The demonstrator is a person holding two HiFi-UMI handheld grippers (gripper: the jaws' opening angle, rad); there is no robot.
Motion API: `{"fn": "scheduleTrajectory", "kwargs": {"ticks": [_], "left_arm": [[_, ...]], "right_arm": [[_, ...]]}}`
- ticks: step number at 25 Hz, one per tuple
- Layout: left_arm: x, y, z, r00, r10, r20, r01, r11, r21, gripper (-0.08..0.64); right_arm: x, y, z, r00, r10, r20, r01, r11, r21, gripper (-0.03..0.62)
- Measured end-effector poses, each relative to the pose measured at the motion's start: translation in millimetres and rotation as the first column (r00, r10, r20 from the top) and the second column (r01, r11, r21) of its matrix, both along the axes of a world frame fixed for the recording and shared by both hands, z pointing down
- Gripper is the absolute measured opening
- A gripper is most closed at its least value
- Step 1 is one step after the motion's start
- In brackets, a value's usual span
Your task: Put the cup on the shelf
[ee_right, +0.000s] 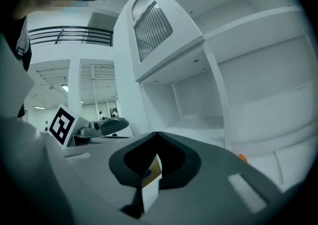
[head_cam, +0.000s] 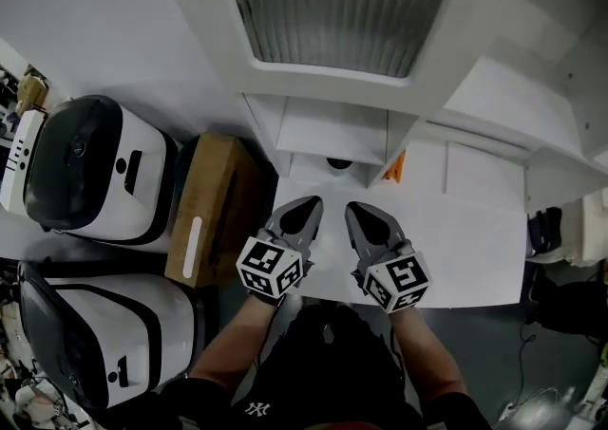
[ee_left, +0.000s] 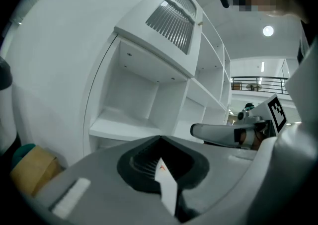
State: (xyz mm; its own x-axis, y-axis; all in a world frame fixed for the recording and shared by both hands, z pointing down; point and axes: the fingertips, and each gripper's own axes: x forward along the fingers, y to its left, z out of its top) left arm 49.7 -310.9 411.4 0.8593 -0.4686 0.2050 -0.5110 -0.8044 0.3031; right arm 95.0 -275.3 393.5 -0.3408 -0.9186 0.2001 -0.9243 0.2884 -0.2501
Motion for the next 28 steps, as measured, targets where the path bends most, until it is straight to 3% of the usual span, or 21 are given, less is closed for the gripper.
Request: {"fn": "scheduleTrajectory", "kwargs": {"ticks": [7,17,28], "left_arm": [[-3.7,20.7,-41.8,0.999,-0.033,-0.008,0.033,0.999,-0.012,0.0],[-1.7,38.5,-87.2,0.999,-0.036,0.008,0.036,0.998,0.06,0.0],[-8.3,34.2,-108.4,0.997,-0.079,-0.007,0.08,0.993,0.089,0.0]], "right_arm": [[-2.3,15.8,-29.2,0.999,-0.009,-0.036,0.01,0.999,0.034,0.011],[-5.7,23.9,-66.5,0.996,-0.02,-0.09,0.026,0.997,0.073,0.008],[-7.1,22.8,-89.6,0.995,-0.023,-0.101,0.034,0.993,0.111,0.008]]}}
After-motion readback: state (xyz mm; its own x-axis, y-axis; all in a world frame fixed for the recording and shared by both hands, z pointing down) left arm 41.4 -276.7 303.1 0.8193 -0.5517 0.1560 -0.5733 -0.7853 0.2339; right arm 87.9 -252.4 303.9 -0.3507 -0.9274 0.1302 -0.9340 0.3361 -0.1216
